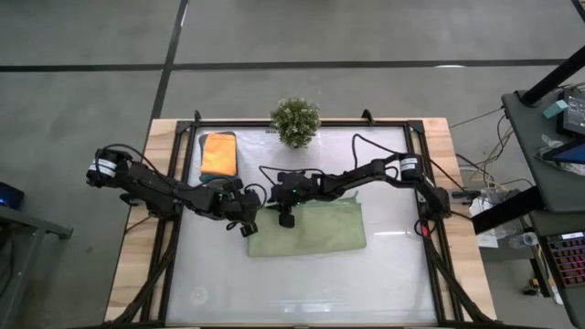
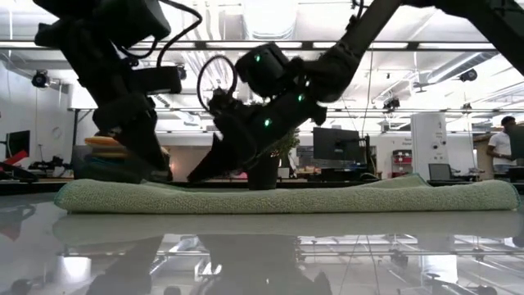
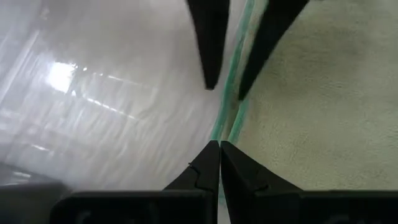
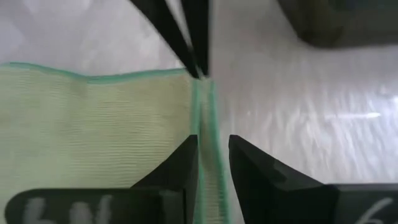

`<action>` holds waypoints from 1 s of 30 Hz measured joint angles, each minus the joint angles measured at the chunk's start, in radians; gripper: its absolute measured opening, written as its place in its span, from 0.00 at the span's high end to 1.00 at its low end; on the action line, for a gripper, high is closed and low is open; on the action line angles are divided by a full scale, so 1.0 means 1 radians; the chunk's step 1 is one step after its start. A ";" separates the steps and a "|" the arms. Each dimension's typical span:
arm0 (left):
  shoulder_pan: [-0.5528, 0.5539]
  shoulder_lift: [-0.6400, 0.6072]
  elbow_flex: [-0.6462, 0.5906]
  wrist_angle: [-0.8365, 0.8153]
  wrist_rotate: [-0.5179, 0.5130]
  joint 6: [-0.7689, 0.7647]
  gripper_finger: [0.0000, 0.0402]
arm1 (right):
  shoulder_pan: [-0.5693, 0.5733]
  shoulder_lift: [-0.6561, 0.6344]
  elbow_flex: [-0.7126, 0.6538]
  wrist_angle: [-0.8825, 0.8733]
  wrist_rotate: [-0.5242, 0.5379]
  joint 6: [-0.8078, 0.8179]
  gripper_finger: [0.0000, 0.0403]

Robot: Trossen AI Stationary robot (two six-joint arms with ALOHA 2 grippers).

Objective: Fold microfiber towels
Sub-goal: Fold the green microfiber cloth

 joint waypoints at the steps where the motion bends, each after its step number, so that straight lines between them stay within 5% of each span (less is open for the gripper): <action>1: 0.000 0.000 -0.001 -0.001 0.001 0.000 1.00 | 0.001 -0.010 0.000 -0.017 0.000 -0.012 0.80; 13: 0.000 -0.001 -0.033 -0.002 0.046 -0.026 0.99 | 0.027 -0.226 -0.040 -0.442 0.002 -0.023 0.80; 25: -0.001 -0.003 -0.035 -0.019 0.066 0.055 0.67 | 0.070 -0.584 -0.404 -0.465 0.059 0.179 0.80; 30: -0.001 -0.003 -0.039 -0.014 0.072 0.060 0.62 | 0.070 -0.741 -0.553 -0.473 0.058 0.287 0.79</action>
